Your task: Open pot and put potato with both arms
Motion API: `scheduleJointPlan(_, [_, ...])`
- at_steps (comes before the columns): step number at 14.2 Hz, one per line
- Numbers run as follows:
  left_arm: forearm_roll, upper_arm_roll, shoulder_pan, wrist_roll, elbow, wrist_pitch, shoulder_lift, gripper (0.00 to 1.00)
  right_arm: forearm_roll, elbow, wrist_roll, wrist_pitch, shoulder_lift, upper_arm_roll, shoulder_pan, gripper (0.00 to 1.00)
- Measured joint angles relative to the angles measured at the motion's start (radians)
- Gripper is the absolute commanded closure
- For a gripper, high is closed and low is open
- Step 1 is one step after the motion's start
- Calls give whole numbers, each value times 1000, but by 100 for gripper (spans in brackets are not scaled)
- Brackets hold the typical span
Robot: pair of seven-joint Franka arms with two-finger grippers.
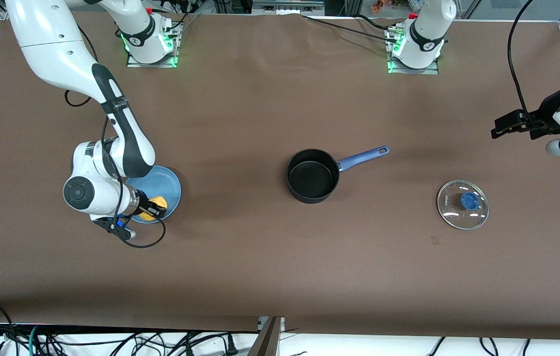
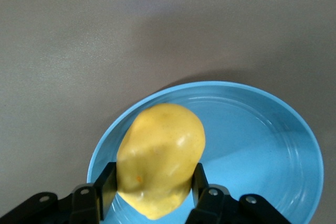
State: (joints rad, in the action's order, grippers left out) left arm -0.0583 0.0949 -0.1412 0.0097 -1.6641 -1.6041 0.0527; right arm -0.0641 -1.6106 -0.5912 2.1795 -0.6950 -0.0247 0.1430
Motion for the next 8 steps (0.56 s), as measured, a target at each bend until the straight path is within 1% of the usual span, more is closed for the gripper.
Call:
scheduleJointPlan(1, [0,1,0,0,9,1,7,0,-8,0,0,-2,0,0,0,77])
scheduleJointPlan(3, [0,1,0,0,19,6,12,0,-82,9,-9,-22,2,-7,4,77])
scheduleJointPlan(5, [0,1,0,0,22,9,12,0,-149,47,-66,-71,10,-29,17,77])
scheduleJointPlan(7, [0,3,0,0,22,10,12,0,-193,99,-195,-107,18,-73,37,76])
scheduleJointPlan(8, [0,4,0,0,22,11,12,0,-215,126,-276,-117,22,-112,45,76])
